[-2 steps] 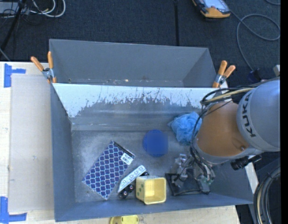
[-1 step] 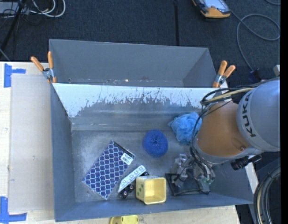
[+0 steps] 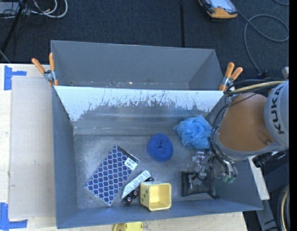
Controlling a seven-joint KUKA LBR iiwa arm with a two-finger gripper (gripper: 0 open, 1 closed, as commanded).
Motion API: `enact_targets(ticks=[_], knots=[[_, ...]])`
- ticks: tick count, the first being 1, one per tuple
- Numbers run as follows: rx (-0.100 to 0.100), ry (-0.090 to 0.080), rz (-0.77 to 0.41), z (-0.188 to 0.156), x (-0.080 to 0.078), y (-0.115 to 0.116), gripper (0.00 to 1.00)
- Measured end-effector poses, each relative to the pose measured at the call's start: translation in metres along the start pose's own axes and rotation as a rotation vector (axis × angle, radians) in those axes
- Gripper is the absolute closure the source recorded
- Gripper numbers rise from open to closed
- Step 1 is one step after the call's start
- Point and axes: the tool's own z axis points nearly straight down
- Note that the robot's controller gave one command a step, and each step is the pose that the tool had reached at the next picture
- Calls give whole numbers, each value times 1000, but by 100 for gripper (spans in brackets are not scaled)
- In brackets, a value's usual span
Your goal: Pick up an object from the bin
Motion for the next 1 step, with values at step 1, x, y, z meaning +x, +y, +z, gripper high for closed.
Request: enact_targets(ticks=[1], knots=[[2, -11, 31, -30, 4, 0, 100]])
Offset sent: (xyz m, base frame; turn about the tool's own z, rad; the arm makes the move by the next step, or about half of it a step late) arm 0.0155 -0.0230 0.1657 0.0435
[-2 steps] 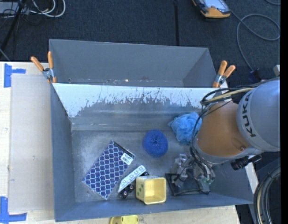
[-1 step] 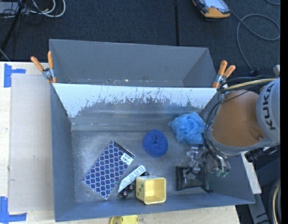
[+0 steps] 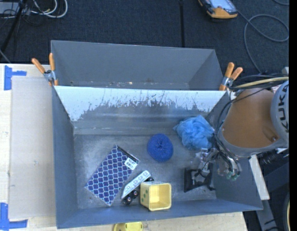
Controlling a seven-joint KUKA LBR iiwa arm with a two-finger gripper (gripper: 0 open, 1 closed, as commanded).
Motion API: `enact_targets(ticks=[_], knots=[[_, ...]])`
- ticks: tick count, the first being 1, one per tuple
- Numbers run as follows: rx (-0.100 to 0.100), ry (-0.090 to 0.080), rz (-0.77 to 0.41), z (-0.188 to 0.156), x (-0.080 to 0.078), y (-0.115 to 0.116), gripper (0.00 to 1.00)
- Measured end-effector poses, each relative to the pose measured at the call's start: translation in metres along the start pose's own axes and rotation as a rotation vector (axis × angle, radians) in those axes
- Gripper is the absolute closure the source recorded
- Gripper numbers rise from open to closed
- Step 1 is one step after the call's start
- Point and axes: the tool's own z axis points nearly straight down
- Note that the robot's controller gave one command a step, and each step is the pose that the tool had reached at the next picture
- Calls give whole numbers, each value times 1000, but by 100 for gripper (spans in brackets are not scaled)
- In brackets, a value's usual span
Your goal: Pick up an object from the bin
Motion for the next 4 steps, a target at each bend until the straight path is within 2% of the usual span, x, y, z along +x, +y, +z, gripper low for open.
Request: enact_targets(ticks=[1, 2, 3, 4], knots=[[-2, 8, 4, -52, -6, -1, 100], [-2, -6, -31, -25, -9, -29, 100], [-2, 21, -32, -25, 3, -22, 100], [-2, -9, -58, -16, -4, -3, 100]])
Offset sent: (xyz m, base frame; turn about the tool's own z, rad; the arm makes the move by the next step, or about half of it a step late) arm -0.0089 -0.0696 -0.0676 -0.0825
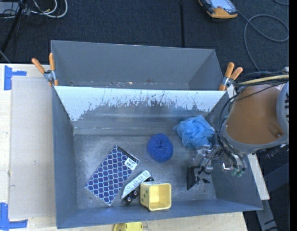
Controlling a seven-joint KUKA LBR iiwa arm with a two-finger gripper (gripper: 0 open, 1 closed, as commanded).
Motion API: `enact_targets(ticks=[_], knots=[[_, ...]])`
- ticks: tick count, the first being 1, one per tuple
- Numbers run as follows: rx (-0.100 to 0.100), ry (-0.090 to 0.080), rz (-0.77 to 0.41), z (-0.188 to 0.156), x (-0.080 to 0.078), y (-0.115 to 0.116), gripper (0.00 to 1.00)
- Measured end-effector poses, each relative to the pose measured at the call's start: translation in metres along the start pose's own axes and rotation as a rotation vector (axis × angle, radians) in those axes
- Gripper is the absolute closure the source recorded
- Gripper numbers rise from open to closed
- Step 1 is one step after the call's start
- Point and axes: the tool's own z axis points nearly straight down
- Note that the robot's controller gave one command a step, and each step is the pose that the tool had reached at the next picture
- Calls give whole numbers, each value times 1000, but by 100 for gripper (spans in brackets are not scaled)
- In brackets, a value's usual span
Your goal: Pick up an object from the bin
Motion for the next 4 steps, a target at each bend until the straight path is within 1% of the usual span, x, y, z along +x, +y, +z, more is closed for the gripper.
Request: enact_targets(ticks=[1, 2, 3, 4], knots=[[-1, 22, -1, -23, 3, -6, 100], [0, -3, 12, -14, -20, 7, 100], [-2, 28, -4, -17, -9, -3, 100], [0, 0, -3, 3, -41, 18, 100]])
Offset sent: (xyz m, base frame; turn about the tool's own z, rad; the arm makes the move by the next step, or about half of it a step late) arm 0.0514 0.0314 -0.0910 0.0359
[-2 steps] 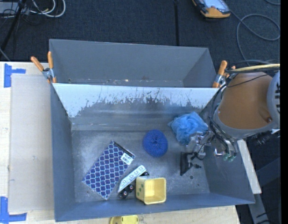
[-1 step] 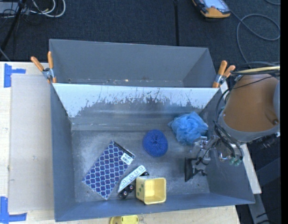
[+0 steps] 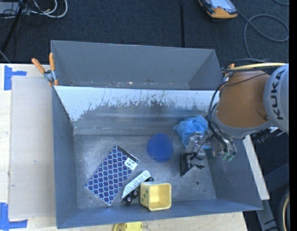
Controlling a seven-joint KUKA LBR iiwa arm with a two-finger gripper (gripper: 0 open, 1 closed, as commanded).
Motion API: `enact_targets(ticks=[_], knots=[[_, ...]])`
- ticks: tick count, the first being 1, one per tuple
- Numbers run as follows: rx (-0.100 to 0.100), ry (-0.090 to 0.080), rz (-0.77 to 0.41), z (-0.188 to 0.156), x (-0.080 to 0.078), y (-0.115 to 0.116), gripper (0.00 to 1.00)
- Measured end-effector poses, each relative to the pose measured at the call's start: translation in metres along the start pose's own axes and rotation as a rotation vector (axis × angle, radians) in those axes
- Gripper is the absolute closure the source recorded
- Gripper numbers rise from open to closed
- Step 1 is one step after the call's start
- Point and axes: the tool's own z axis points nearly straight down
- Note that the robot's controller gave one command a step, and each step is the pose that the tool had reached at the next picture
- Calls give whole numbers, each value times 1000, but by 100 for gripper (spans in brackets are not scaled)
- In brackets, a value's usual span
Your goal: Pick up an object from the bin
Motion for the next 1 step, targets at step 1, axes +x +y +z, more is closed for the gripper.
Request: enact_targets(ticks=[1], knots=[[-1, 25, -15, -16, 16, 10, 100]])
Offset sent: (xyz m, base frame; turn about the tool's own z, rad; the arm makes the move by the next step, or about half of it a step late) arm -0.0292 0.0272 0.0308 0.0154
